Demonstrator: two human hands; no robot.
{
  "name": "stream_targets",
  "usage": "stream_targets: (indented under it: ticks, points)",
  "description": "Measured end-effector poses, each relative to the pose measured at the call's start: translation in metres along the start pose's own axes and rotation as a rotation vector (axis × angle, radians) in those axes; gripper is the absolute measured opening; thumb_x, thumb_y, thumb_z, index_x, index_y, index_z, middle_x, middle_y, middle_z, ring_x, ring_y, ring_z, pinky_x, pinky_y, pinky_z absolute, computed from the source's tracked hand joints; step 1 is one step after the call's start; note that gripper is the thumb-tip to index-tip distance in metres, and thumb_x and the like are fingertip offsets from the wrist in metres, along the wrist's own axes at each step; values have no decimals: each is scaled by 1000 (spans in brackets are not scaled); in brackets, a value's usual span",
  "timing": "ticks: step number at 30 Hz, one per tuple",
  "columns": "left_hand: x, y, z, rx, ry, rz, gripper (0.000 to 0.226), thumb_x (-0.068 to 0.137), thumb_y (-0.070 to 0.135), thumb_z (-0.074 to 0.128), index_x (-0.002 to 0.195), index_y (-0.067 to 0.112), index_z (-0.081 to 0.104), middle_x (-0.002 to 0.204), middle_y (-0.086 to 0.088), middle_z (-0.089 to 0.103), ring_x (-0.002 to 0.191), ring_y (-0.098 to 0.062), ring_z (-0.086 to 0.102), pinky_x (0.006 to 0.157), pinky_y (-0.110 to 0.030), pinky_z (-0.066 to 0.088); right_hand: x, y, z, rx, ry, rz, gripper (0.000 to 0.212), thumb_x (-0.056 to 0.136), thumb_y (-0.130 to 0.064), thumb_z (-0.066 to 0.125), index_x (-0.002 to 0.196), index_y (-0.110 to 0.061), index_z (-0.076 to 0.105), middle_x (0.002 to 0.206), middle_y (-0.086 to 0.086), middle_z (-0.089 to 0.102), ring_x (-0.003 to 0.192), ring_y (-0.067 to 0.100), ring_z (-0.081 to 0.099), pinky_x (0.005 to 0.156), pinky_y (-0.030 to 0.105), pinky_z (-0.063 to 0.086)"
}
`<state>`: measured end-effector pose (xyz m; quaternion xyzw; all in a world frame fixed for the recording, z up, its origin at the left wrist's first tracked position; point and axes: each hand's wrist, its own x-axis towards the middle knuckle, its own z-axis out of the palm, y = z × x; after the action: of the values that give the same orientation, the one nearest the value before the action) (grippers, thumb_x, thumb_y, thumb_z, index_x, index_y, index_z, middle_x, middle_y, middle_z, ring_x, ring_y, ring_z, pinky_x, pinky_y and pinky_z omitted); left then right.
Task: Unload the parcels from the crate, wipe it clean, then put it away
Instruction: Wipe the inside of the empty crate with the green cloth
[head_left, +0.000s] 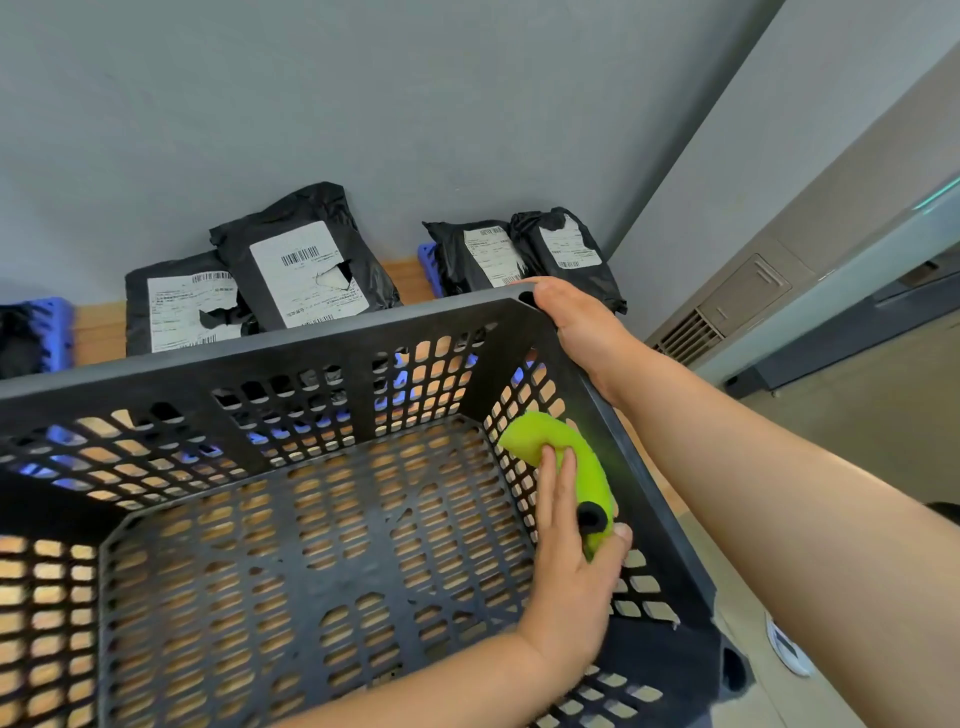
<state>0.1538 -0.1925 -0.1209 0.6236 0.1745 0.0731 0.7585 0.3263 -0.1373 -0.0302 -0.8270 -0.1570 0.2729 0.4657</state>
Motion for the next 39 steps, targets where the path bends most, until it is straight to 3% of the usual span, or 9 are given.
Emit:
stream_targets:
  ticks: [7,10,14,17,23,27,32,35,39]
  points:
    - [28,8,1,-62,172,-187,43,96,35,47,129,36,19,134,11,21,122,-7,32,92,-15,30,0,0,0,-46,3,-4,35,101,-26,34,118,-4,56,109,15,62,84,12,58,72,21,48]
    - [32,-1,6,-141,192,-260,56,101,30,36,147,39,6,153,9,12,136,-11,23,108,-26,24,0,0,-1,-35,6,8,36,101,-26,34,120,-3,54,113,18,61,100,26,60,86,33,48]
    - [36,-19,4,-93,158,-276,57,103,28,30,148,41,-2,157,18,-9,139,2,1,106,-17,7,1,1,-3,-5,-12,5,31,101,-25,34,108,-10,59,111,17,62,101,28,60,89,36,48]
    - [39,-35,2,-65,166,-355,56,103,29,30,149,38,-1,157,16,-8,143,-5,2,111,-22,7,5,4,-3,29,-32,6,28,101,-27,34,89,-28,58,102,9,65,102,25,61,90,37,48]
    - [45,-64,-4,-81,157,-565,55,102,38,30,147,45,-2,160,6,3,145,-23,13,117,-47,14,6,4,-5,25,-29,12,25,101,-27,34,92,-25,57,107,12,63,99,24,60,85,34,48]
    - [46,-61,-6,-152,171,-597,52,102,38,30,147,45,5,159,4,10,144,-24,19,117,-46,17,7,5,-5,11,-35,15,27,100,-28,33,101,-20,59,105,12,64,101,26,61,90,40,48]
    - [34,-43,-4,-236,276,-549,45,101,32,36,146,35,29,149,0,38,132,-21,40,107,-31,30,5,3,-5,-26,-28,-1,30,101,-29,32,98,-20,60,97,5,64,94,18,61,78,30,48]
    - [21,-29,-3,-189,239,-471,45,102,31,36,146,33,30,147,8,37,135,-14,36,105,-22,26,3,4,-3,-24,-11,-8,34,101,-27,33,111,-8,59,107,14,63,103,26,59,86,34,47]
    - [3,-12,-5,-190,130,-379,46,101,33,36,146,39,26,151,18,25,137,-3,27,117,-30,19,3,4,-3,-84,-8,-22,38,101,-27,32,115,-1,55,112,19,60,101,27,58,85,35,46]
